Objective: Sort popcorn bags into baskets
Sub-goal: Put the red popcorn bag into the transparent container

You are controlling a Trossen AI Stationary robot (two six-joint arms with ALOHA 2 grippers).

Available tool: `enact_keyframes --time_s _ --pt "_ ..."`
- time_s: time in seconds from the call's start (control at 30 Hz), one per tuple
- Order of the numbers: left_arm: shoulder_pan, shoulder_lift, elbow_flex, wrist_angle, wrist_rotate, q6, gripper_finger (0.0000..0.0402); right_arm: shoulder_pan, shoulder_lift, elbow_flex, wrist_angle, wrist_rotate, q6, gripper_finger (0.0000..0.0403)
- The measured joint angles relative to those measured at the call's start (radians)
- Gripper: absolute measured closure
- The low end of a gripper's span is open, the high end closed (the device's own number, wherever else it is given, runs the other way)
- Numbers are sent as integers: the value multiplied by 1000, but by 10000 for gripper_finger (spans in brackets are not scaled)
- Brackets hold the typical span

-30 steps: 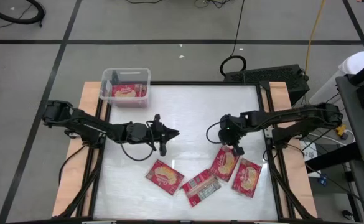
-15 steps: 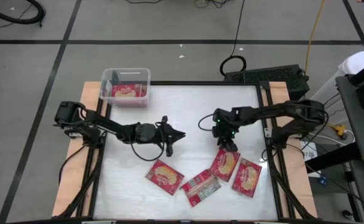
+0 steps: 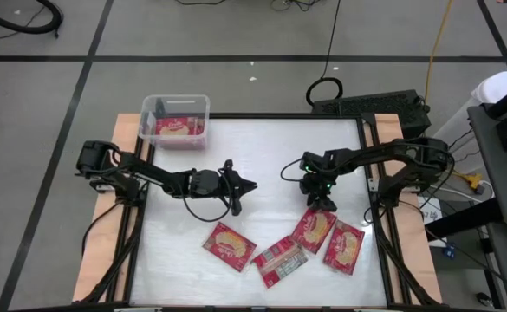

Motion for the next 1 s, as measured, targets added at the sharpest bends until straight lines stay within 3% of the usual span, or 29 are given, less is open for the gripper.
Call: enact_keyframes --time_s 0.13,0.23,0.4,0.73,1.0 --pt "9 0 0 -1 -3 0 357 1 2 -13 -3 -7 15 336" --pt "11 0 0 -1 -1 -1 357 2 3 -17 -15 -77 -7 390" --pt "11 0 0 7 -1 -18 357 4 -16 -21 0 -94 26 394" --pt "20 0 0 50 -5 -21 357 16 -171 -20 119 3 140 402" --pt "22 0 0 50 24 -28 355 17 -369 -19 145 215 224 403"
